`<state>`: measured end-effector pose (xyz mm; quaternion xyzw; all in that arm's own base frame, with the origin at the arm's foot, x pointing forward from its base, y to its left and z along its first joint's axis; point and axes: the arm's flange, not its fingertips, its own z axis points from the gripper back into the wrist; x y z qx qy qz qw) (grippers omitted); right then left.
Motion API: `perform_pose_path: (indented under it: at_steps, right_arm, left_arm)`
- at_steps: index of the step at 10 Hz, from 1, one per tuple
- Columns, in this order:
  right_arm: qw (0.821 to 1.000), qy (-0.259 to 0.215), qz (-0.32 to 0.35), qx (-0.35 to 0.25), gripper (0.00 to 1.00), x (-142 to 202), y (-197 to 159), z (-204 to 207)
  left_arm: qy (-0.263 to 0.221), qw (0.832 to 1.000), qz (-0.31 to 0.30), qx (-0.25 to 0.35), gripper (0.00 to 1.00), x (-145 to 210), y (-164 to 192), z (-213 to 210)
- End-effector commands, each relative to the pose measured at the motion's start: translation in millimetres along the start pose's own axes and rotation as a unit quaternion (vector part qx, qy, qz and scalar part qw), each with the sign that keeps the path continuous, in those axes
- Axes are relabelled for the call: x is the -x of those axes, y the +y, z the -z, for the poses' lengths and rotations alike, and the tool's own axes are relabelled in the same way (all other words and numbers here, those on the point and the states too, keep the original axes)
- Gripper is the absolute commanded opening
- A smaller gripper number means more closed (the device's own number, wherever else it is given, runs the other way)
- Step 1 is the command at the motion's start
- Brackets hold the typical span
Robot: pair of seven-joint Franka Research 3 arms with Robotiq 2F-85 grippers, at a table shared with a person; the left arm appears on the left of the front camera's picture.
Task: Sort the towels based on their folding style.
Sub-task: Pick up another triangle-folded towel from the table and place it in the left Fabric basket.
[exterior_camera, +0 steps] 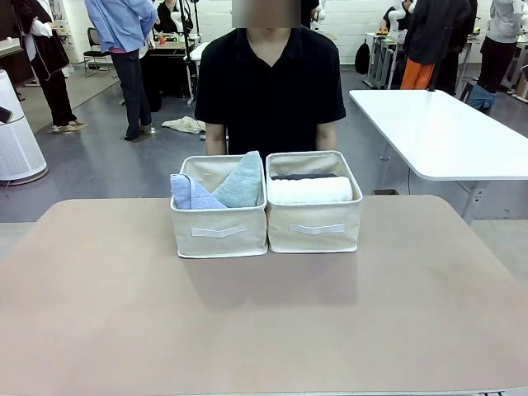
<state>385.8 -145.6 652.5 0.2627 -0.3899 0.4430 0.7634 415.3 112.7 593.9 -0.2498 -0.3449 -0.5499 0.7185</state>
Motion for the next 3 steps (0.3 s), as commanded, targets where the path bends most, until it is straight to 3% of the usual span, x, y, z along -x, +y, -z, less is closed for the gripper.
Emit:
perform_pose_path:
  at_steps: [1,3]
  right_arm:
    - [1.000,-0.012,-0.006,-0.006,1.00,0.1,-2.1,1.1]
    - [1.000,-0.012,-0.006,-0.006,1.00,0.1,-2.1,1.1]
  left_arm:
    - [0.002,1.000,-0.004,0.002,1.00,-1.4,-1.7,-1.0]
    - [0.002,1.000,-0.004,0.002,1.00,-1.4,-1.7,-1.0]
